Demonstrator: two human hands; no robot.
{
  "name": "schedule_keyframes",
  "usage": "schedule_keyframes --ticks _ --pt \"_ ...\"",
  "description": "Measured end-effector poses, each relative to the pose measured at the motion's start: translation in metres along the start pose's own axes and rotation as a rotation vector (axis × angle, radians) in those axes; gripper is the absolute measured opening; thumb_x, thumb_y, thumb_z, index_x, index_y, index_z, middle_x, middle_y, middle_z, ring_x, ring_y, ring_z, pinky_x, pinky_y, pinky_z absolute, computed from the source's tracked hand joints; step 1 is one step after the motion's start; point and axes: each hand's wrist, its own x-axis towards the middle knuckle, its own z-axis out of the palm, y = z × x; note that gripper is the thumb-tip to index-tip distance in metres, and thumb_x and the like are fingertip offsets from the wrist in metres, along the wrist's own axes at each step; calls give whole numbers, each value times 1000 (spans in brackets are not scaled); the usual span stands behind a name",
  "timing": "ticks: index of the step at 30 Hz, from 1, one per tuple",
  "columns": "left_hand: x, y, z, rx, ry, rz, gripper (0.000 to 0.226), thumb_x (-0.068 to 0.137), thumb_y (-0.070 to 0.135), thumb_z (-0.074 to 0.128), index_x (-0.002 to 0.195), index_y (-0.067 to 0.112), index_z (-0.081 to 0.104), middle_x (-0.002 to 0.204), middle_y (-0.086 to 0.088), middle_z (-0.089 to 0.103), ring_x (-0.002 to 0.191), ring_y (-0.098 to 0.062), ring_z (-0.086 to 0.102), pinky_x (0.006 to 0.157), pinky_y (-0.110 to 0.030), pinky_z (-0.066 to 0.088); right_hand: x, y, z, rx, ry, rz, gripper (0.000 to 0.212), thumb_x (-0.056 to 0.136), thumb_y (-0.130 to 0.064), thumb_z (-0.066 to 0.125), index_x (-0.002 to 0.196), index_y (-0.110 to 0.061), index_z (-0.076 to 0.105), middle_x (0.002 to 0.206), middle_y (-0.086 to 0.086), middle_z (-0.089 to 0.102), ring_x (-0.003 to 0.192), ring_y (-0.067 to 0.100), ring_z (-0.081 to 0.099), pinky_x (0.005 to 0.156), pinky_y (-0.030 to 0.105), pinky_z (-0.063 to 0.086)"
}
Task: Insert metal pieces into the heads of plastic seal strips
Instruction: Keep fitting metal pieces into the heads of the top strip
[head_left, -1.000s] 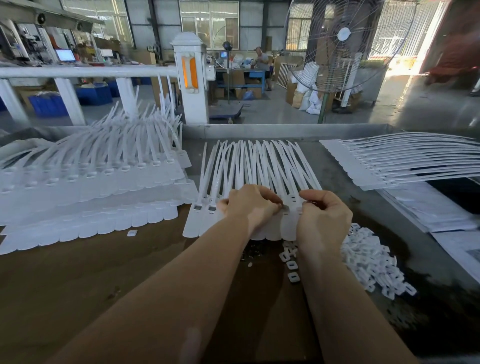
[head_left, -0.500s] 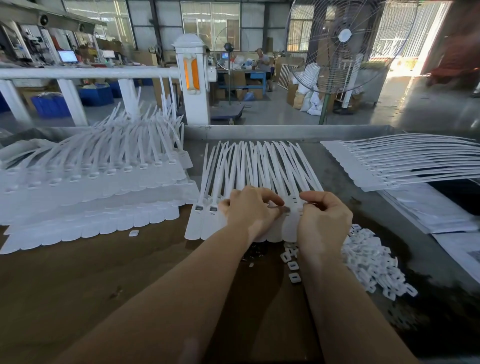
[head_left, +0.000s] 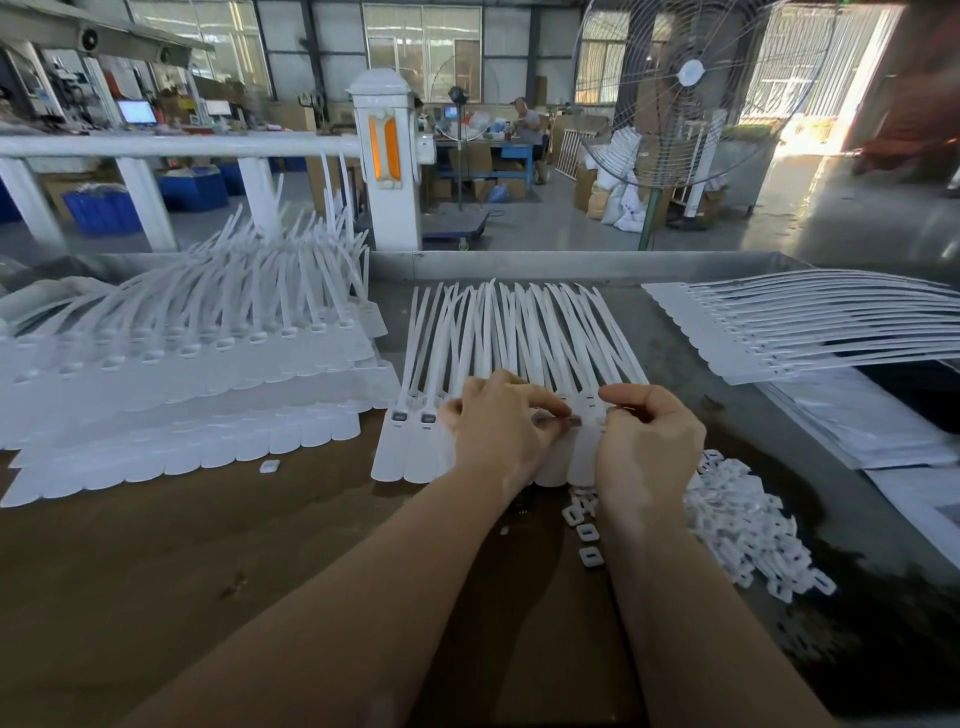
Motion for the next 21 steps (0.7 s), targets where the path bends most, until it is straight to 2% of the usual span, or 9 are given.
schedule_keyframes --ticks 7,12,14,17,21 --pt "-3 2 0 25 6 42 10 85 46 61 91 44 69 108 13 52 111 -13 34 77 -29 9 0 2 0 -9 -5 -11 36 78 12 46 72 -18 65 78 11 63 74 23 56 72 35 48" --pt "0 3 -11 -76 -41 14 9 87 36 62 93 38 69 115 8 51 116 -17 36 97 -34 25 0 3 0 -25 -6 -9 39 77 11 45 68 -23 62 74 6 62 72 21 56 67 29 45" --pt "0 -1 -21 -117 -6 -4 9 87 32 63 92 36 70 116 7 54 117 -18 41 104 -36 29 1 3 0 -29 -14 -2 38 77 11 46 69 -22 63 75 7 63 74 24 58 68 30 47" --pt "-2 -13 -40 -120 41 -65 9 88 30 62 90 34 70 116 3 57 116 -21 47 102 -43 38 2 4 1 -30 -38 13 35 78 11 46 74 -17 66 79 9 64 74 23 58 71 33 50" --pt "-7 -34 -57 -173 183 -199 9 88 24 64 90 28 72 112 -1 62 110 -23 53 98 -43 43 1 6 2 -63 -98 -10 35 82 10 45 76 -16 67 73 5 60 58 11 48 55 22 40"
